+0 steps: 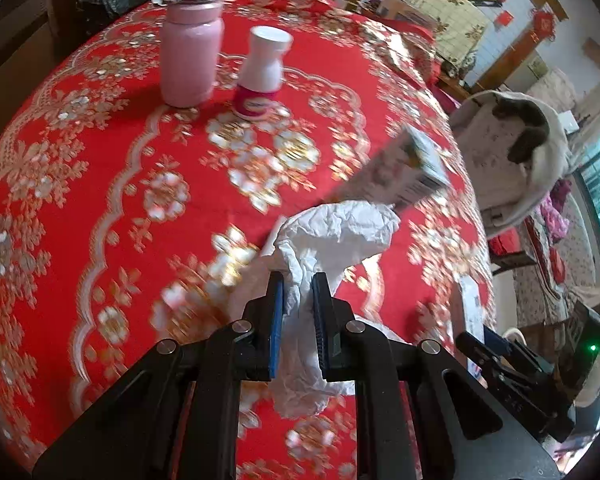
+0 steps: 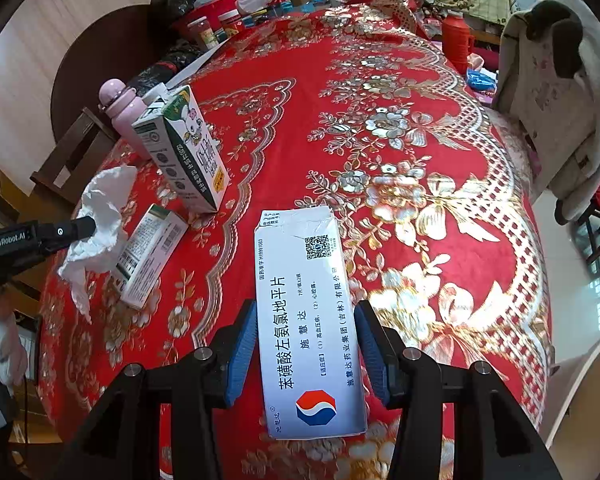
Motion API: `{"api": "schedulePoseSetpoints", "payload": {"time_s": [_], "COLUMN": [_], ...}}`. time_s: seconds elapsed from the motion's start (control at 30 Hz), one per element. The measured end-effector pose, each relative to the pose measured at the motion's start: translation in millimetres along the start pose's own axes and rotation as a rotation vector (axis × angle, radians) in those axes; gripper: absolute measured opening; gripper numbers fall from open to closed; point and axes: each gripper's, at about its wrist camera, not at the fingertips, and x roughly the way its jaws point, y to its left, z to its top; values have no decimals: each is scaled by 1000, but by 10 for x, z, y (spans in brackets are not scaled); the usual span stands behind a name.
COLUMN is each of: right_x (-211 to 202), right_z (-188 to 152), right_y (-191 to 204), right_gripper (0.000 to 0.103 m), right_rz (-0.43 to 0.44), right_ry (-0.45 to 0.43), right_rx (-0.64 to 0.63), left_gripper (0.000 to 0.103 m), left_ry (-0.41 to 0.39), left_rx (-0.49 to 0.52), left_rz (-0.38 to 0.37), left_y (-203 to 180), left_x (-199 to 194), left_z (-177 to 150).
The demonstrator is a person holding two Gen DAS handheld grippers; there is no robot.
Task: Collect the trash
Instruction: 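Grasp the white tissue with the left tool while the right approaches the white medicine box, then grasp the white medicine box with the right tool while the left carries the tissue toward the bin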
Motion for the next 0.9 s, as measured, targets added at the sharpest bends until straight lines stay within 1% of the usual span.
{"api": "schedulePoseSetpoints", "payload": {"time_s": [0.27, 0.5, 0.9], "right_x": [-349, -703, -1294], "right_z": [-190, -457, -891], "right_y": [-241, -629, -1338], "right_gripper": [47, 47, 48], "right_rz": [-21, -64, -151], "right_ry": [-26, -45, -92], "right_rx": [15, 73, 200], "left_gripper": [12, 12, 12], "left_ry": [22, 49, 92], "left_rx": [64, 147, 282], "left_rz": [-57, -106, -183], "left_y": [-578, -1172, -2147], "left_x": [-21, 21, 136], "left_z": [-299, -599, -973]}}
